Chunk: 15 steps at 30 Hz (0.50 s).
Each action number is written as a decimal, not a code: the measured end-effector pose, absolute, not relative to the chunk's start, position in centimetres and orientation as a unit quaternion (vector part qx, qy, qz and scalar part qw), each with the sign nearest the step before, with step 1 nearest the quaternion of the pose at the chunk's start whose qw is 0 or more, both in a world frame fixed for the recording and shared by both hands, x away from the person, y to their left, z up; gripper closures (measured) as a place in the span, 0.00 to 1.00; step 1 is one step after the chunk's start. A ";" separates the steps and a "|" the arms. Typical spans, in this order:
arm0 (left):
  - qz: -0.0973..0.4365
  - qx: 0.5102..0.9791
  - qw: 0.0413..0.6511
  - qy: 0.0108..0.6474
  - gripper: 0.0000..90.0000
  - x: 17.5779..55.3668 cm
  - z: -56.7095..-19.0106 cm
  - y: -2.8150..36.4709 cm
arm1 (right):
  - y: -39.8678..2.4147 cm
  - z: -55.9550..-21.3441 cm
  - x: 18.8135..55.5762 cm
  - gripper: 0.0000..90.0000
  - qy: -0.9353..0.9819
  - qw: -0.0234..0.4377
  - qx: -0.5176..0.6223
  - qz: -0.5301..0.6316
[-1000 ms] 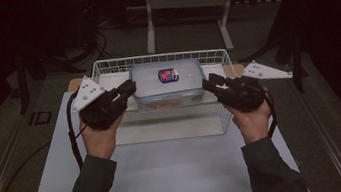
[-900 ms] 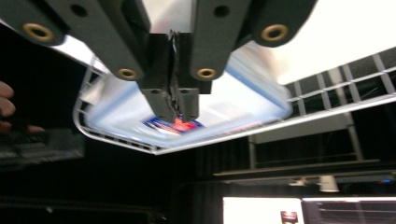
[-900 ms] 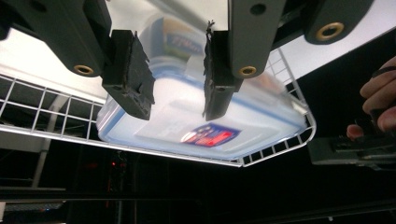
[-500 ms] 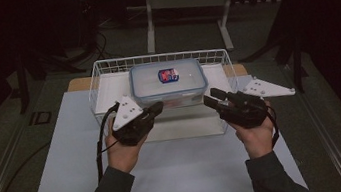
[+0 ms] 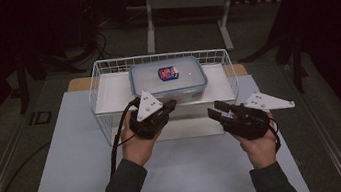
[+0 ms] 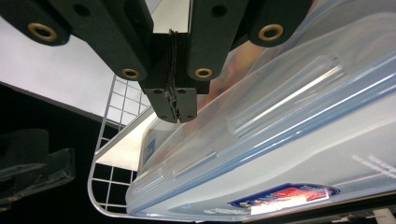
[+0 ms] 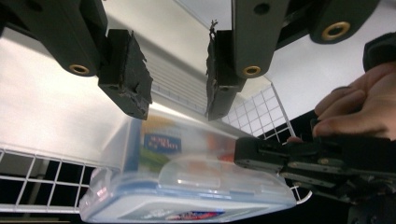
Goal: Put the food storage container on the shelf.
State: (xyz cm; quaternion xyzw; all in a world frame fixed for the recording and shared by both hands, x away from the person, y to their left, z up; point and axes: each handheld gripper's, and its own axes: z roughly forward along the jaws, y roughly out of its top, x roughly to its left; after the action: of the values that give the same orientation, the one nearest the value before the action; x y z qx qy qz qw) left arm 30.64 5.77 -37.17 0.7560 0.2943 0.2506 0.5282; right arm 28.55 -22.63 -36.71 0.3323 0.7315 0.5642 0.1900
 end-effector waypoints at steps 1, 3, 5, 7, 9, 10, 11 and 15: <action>0.253 0.755 0.526 0.298 0.97 30.7 -37.2 5.9 | -22.8 -36.8 28.5 0.66 0.732 0.190 0.333 0.563; 0.255 0.753 0.521 0.310 0.95 30.8 -37.4 6.4 | -23.0 -37.1 28.4 0.66 0.732 0.189 0.335 0.562; 0.245 0.746 0.531 0.318 0.96 31.0 -37.6 7.1 | -23.3 -37.3 28.3 0.66 0.732 0.189 0.338 0.561; 0.253 0.746 0.526 0.322 0.96 31.0 -37.6 7.4 | -23.6 -37.5 28.2 0.66 0.731 0.188 0.341 0.560; 0.253 0.745 0.526 0.324 0.96 31.0 -37.6 7.6 | -23.8 -37.6 28.2 0.66 0.730 0.187 0.344 0.560; 0.254 0.742 0.526 0.329 0.96 31.0 -37.5 7.9 | -23.9 -37.8 28.2 0.66 0.730 0.186 0.345 0.560; 0.255 0.741 0.525 0.332 0.96 31.0 -37.5 8.1 | -24.0 -37.9 28.0 0.66 0.732 0.186 0.346 0.557; 0.257 0.735 0.521 0.349 0.96 31.3 -37.7 8.9 | -24.4 -38.0 27.7 0.65 0.733 0.189 0.348 0.554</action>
State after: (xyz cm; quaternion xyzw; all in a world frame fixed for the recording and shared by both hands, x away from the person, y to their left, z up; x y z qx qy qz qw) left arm 31.28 8.94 -37.68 0.7355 0.3486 0.2567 0.5212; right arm 27.70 -24.36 -38.01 0.3476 0.7327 0.5538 0.1887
